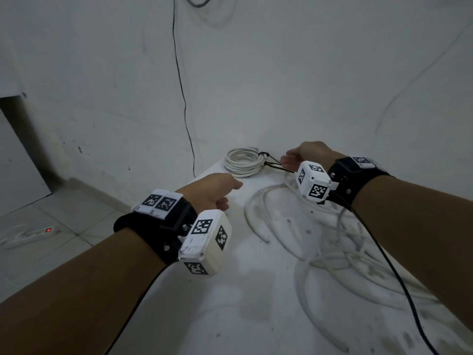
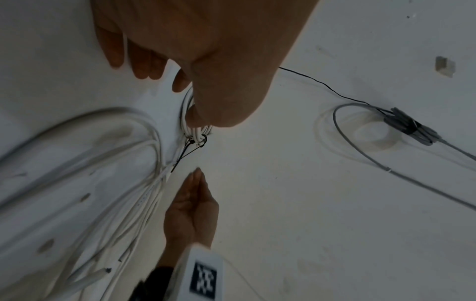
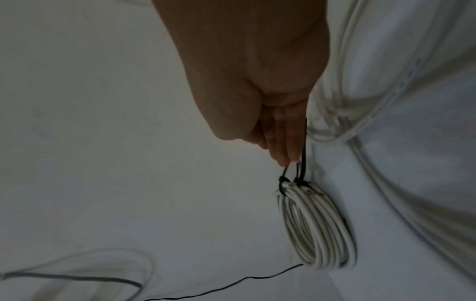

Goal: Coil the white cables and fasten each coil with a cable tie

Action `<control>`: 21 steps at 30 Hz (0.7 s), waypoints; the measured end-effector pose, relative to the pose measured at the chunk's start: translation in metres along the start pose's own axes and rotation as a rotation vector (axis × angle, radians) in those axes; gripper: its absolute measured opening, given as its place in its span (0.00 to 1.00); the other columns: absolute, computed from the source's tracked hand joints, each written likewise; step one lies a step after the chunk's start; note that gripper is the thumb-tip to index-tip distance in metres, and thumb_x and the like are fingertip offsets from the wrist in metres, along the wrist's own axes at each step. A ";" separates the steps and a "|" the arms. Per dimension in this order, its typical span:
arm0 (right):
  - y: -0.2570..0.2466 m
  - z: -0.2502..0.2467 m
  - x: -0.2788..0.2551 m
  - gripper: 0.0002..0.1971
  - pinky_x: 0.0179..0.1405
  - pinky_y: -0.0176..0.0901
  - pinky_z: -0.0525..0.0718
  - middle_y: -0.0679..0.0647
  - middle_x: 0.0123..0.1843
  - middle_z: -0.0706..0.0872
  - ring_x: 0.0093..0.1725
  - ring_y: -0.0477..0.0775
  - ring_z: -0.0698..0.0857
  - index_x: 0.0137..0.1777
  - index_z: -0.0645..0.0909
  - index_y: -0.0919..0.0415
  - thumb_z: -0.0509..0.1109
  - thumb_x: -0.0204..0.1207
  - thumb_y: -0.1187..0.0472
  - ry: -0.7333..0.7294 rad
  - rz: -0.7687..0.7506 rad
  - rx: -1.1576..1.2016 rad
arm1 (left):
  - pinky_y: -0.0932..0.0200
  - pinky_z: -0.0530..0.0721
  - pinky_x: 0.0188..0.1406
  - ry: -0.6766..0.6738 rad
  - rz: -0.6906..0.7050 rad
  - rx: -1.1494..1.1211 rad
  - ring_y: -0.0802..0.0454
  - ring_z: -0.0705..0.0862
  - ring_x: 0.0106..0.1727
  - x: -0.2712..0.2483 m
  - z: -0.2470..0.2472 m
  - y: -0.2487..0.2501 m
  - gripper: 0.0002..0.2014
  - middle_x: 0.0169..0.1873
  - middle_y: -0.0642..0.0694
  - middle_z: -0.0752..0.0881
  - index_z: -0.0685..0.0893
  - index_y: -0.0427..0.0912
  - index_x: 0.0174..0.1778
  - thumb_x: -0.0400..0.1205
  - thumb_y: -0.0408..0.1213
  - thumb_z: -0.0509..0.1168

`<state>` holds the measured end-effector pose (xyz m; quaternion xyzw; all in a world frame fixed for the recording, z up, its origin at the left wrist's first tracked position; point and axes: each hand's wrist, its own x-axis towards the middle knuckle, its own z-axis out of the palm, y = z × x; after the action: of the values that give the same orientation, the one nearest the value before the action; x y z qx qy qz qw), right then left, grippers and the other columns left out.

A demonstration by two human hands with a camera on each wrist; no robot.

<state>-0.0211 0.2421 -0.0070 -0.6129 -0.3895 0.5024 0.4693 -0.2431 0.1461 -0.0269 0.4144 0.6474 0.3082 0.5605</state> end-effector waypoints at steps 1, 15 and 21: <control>-0.002 -0.009 -0.006 0.07 0.34 0.50 0.92 0.67 0.36 0.87 0.34 0.60 0.89 0.45 0.79 0.74 0.61 0.84 0.74 0.041 -0.002 0.059 | 0.59 0.75 0.35 0.002 0.001 0.003 0.51 0.71 0.39 -0.001 0.000 0.000 0.07 0.43 0.45 0.73 0.76 0.41 0.52 0.85 0.38 0.67; 0.002 -0.118 -0.133 0.05 0.27 0.40 0.87 0.57 0.32 0.82 0.25 0.50 0.83 0.45 0.82 0.66 0.68 0.82 0.66 0.089 -0.216 0.241 | 0.62 0.73 0.29 0.133 0.217 0.299 0.53 0.72 0.31 -0.037 0.038 -0.007 0.14 0.33 0.46 0.74 0.72 0.42 0.34 0.86 0.30 0.61; 0.004 -0.164 -0.181 0.04 0.25 0.40 0.85 0.58 0.34 0.84 0.26 0.52 0.82 0.48 0.84 0.67 0.70 0.81 0.65 0.247 -0.317 0.050 | 0.60 0.80 0.37 0.022 0.431 0.405 0.50 0.80 0.40 -0.073 0.084 -0.001 0.08 0.45 0.42 0.82 0.79 0.43 0.42 0.87 0.36 0.60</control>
<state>0.1052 0.0391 0.0434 -0.5890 -0.4079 0.3527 0.6019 -0.1588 0.0759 -0.0090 0.6421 0.5989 0.2892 0.3812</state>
